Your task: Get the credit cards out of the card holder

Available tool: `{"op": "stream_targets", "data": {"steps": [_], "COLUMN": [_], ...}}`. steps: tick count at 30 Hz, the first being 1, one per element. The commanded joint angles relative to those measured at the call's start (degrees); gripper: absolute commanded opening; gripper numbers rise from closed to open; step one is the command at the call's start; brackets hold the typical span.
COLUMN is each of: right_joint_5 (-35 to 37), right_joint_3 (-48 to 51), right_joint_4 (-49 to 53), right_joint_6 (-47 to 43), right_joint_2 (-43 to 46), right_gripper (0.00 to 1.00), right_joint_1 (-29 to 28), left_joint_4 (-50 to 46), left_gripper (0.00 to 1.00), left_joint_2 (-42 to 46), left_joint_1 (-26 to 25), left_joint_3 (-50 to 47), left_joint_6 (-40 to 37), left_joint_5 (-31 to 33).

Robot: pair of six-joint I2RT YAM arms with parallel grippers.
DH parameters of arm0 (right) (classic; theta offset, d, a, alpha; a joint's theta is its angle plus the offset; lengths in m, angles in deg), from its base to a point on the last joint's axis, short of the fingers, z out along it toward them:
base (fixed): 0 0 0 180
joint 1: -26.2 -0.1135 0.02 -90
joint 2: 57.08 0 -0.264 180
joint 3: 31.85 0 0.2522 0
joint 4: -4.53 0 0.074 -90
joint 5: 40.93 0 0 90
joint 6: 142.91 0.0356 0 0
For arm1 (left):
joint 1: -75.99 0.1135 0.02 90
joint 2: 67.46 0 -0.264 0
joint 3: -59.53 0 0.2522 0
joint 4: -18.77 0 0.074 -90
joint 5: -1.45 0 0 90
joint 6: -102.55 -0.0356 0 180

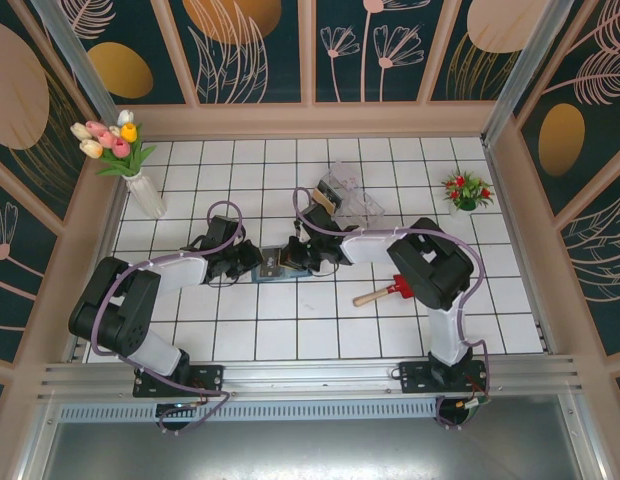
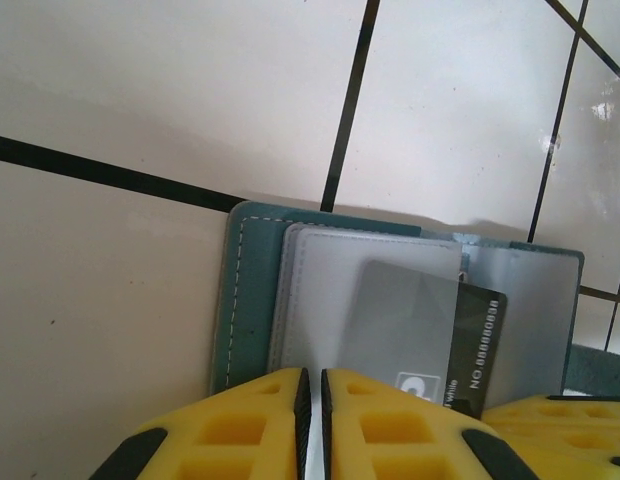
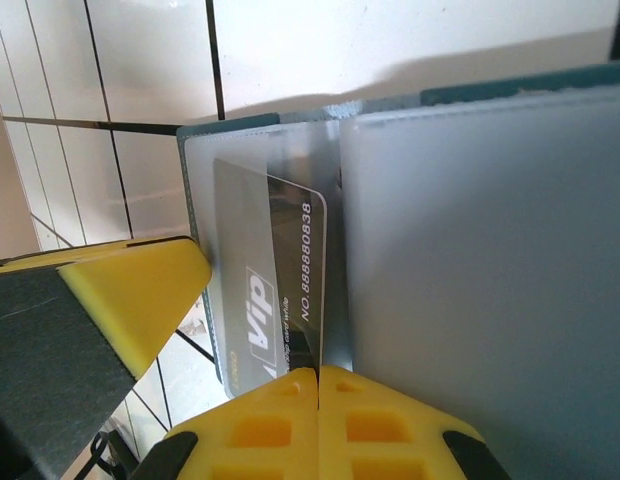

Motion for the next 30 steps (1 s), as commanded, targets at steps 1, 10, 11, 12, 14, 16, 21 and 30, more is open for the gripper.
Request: {"op": "stream_targets", "data": {"steps": [1,10,11,12,14,16,21,30], "right_joint_5": [1.23,-1.71,-1.88,-1.89,-2.0,-2.5,-3.38,-3.07], "right_joint_3": [1.83,0.33,0.22,0.11,-0.12,-0.43,-1.36,-1.19], "right_joint_4": [1.1,0.0,0.05,0.21,0.45,0.37,0.81,0.57], "right_joint_6": [-0.68,-0.57,-0.41,-0.46,-0.6,-0.72,-1.0,-0.65], "right_joint_2": [2.85,-0.32,-0.62,-0.87,-1.37,-1.9,-3.16,-3.13], "right_gripper": [0.03,0.18,0.19,0.2,0.21,0.22,0.23,0.16], "right_joint_1": [0.53,0.6,0.62,0.63,0.63,0.63,0.63,0.85], "left_joint_4": [-3.35,-3.44,-3.45,-3.57,-3.62,-3.66,-3.27,-3.31], "left_gripper": [0.16,0.13,0.12,0.13,0.13,0.12,0.12,0.13], "left_joint_2": [-0.13,-0.55,-0.66,-0.66,-0.76,-0.92,-1.1,-0.84], "left_joint_1": [0.36,0.36,0.36,0.36,0.31,0.36,0.33,0.36], "left_joint_3": [-1.36,-1.05,-1.01,-1.01,-1.02,-1.02,-1.45,-1.6], "left_joint_6": [-0.73,-1.23,-1.3,-1.46,-1.53,-1.58,-1.39,-1.58], "left_joint_5": [2.43,2.04,1.92,1.83,1.82,1.58,1.4,1.47]}}
